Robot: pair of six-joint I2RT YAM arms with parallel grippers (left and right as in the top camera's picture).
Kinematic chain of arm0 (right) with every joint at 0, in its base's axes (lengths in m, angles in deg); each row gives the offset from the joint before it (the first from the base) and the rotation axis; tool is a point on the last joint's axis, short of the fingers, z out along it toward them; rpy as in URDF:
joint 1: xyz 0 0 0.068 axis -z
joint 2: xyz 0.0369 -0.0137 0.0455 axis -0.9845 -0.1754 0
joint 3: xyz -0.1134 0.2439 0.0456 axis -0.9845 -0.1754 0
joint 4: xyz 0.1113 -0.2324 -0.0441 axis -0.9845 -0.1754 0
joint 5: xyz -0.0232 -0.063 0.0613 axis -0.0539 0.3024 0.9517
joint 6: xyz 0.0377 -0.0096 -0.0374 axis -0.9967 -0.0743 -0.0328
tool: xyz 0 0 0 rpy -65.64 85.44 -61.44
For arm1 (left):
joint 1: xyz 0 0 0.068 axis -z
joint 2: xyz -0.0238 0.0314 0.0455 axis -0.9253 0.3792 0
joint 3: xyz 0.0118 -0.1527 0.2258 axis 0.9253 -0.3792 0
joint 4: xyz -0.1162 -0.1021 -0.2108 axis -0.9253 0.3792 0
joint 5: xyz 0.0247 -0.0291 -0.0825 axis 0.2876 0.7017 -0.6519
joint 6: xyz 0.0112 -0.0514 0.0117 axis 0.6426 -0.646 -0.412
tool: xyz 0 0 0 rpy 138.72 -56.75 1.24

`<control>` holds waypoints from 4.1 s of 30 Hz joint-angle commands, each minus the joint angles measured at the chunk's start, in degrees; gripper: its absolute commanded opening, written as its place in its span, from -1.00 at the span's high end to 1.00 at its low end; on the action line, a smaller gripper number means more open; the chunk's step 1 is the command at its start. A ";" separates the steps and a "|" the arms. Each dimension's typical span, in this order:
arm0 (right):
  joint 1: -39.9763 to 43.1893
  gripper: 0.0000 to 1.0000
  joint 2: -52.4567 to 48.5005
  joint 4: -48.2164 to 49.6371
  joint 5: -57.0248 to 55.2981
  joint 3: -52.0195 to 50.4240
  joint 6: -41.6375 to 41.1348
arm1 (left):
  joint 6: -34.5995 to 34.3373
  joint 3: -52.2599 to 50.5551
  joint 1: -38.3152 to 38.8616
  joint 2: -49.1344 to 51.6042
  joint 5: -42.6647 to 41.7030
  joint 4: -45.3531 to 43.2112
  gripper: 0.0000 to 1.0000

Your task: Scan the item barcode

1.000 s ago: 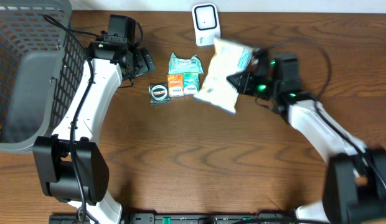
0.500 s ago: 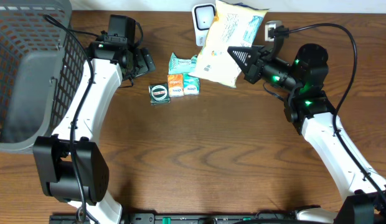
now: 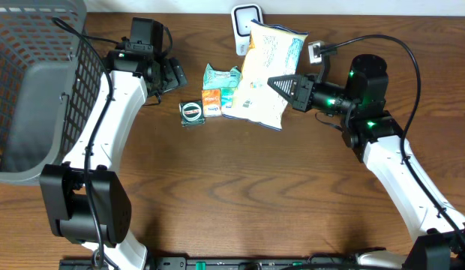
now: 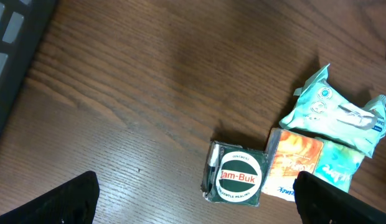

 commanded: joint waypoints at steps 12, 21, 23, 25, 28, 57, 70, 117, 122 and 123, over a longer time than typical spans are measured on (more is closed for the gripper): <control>-3.63 0.97 0.59 -9.07 -22.47 0.44 8.00 | -0.11 0.44 0.02 0.26 0.50 0.22 -0.96; -12.37 0.98 0.04 -15.10 -63.67 0.55 17.64 | -0.11 0.44 0.02 0.26 0.50 0.22 -0.96; -12.31 0.98 -0.94 -15.15 -69.05 0.57 20.55 | -0.13 0.44 0.02 0.26 0.50 0.22 -0.96; -12.31 0.98 -2.69 -15.08 -75.91 0.63 24.85 | -0.11 0.44 0.02 0.26 0.50 0.22 -0.96; -12.31 0.98 -7.45 -14.84 -88.89 2.93 33.51 | -0.11 0.44 0.02 0.26 0.50 0.22 -0.96; -28.65 -0.28 -23.52 -34.51 -94.25 20.98 33.99 | -0.11 0.44 0.02 0.26 0.50 0.22 -0.95; -0.55 -0.61 -25.86 -45.77 -31.06 28.24 38.82 | -0.13 0.44 0.02 0.26 0.50 0.22 -0.96; -7.37 0.98 -44.83 18.53 -39.19 38.34 0.66 | -0.11 0.44 0.02 0.26 0.50 0.20 -0.96; -7.72 0.98 -46.58 21.35 -44.89 38.34 0.68 | -0.13 0.44 0.02 0.26 0.50 0.22 -0.96; -7.52 0.98 -46.84 21.90 -45.09 38.34 0.72 | -0.13 0.44 0.02 0.26 0.50 0.22 -0.96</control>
